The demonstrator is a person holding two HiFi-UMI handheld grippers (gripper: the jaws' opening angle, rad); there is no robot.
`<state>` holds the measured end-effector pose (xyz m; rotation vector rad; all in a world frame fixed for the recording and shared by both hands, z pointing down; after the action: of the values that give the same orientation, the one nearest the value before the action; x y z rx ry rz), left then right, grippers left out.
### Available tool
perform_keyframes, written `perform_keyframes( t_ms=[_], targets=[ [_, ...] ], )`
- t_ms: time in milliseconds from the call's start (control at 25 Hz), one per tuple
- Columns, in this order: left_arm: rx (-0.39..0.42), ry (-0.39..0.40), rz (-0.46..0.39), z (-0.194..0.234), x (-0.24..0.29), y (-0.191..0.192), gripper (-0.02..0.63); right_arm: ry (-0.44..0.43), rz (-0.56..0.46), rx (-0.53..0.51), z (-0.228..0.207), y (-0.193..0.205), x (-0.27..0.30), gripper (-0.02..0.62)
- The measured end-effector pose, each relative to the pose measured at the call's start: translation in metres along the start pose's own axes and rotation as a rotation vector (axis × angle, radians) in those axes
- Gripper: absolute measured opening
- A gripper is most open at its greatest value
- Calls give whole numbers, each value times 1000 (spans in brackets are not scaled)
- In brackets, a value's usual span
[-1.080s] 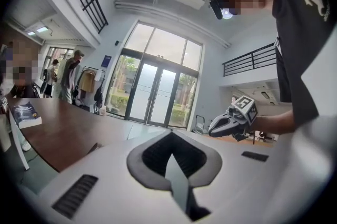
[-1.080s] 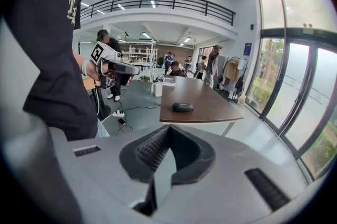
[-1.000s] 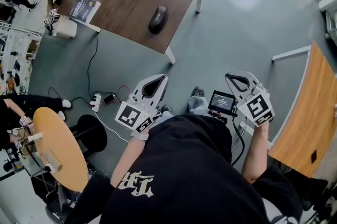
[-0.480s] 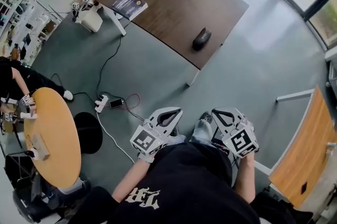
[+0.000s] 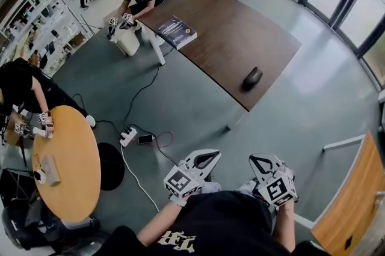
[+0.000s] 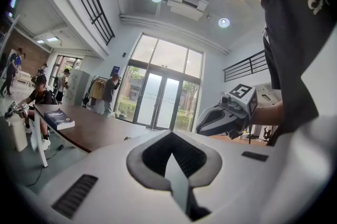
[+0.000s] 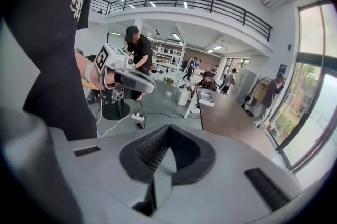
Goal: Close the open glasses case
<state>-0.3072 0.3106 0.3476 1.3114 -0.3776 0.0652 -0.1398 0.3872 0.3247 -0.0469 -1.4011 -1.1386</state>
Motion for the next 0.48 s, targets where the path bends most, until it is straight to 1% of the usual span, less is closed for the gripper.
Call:
perform_keyframes(
  t_ms=[240, 400, 480],
  targets=[
    [30, -13, 18, -16, 11, -6, 3, 40, -27, 43, -6, 20, -16, -14],
    [40, -29, 30, -28, 35, -14, 3, 64, -26, 49, -19, 40, -28, -14],
    [42, -18, 37, -42, 49, -17, 3, 70, -45, 62, -21, 54, -34, -14]
  ],
)
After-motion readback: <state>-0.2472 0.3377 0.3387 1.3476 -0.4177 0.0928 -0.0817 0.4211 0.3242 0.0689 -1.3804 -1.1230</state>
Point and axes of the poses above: the fingertips, and each gripper's own axes: x forward along the fingers, z to its left, y out of its underside, the point moved 6 cm from there along -x, backward along the fingers, and after that the axes turned 14 degrees about z, right-handed, at the moved point
